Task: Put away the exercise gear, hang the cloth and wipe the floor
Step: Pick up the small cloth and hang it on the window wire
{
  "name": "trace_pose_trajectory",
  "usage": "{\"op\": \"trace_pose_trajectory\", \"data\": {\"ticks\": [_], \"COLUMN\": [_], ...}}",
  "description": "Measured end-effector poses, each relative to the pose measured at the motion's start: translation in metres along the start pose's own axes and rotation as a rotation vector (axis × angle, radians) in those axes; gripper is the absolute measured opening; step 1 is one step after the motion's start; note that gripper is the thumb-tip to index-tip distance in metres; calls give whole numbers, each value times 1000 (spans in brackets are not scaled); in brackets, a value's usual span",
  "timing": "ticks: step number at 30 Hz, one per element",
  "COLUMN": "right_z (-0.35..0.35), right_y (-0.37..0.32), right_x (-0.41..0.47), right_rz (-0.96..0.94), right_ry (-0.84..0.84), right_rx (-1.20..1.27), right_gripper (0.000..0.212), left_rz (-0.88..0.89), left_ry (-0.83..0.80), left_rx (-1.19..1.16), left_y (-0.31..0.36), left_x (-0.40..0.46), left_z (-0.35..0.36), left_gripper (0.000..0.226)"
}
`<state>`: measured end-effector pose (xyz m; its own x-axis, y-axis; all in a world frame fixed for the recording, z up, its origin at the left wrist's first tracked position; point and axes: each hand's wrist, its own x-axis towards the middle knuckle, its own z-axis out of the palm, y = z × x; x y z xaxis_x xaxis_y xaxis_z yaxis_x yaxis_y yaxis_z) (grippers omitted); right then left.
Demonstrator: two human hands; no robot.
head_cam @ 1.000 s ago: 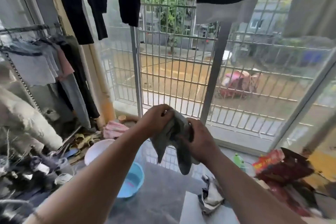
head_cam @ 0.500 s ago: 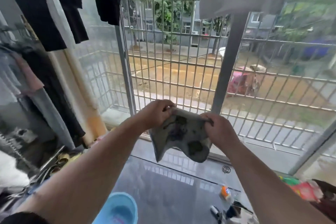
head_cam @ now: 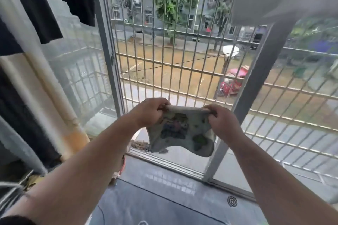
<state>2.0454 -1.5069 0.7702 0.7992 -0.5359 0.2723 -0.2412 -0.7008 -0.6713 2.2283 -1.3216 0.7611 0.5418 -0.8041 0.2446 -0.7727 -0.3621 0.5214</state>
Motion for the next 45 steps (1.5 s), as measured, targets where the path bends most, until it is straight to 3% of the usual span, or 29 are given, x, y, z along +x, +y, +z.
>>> {"op": "trace_pose_trajectory", "data": {"ticks": [3,8,11,15,18,23,29,35,40,45], "right_z": [16,29,29,20,12,4,-9,-25,-33,-31], "right_y": [3,7,10,19,30,56,77,72,93,99], "right_x": [66,169,222,281,330,412,497,564,619,673], "right_rz": [32,75,77,31,13,-31,-92,-217,-166,-98], "right_ry": [73,196,249,327,369,405,423,508,524,515], "right_rx": [98,-14,-6,-70,-100,-112,-65,19,-80,-168], "right_gripper": [34,45,33,15,28,20,22,35,22,25], "left_rz": [-4,-18,-14,-46,6,81,42,75,130,117], "left_ry": [38,76,135,224,249,326,455,615,557,525], "left_rx": [-5,-111,-203,-277,-266,-262,-247,-257,-229,-271], "left_y": [-46,-92,-110,-126,-133,-136,-155,-159,-173,-188], "left_x": [61,158,211,279,329,412,493,558,623,687], "left_z": [-17,-56,-71,-82,-87,-86,-84,-101,-114,-116], "left_gripper": [31,26,18,22,25,20,18,20,15,10]}}
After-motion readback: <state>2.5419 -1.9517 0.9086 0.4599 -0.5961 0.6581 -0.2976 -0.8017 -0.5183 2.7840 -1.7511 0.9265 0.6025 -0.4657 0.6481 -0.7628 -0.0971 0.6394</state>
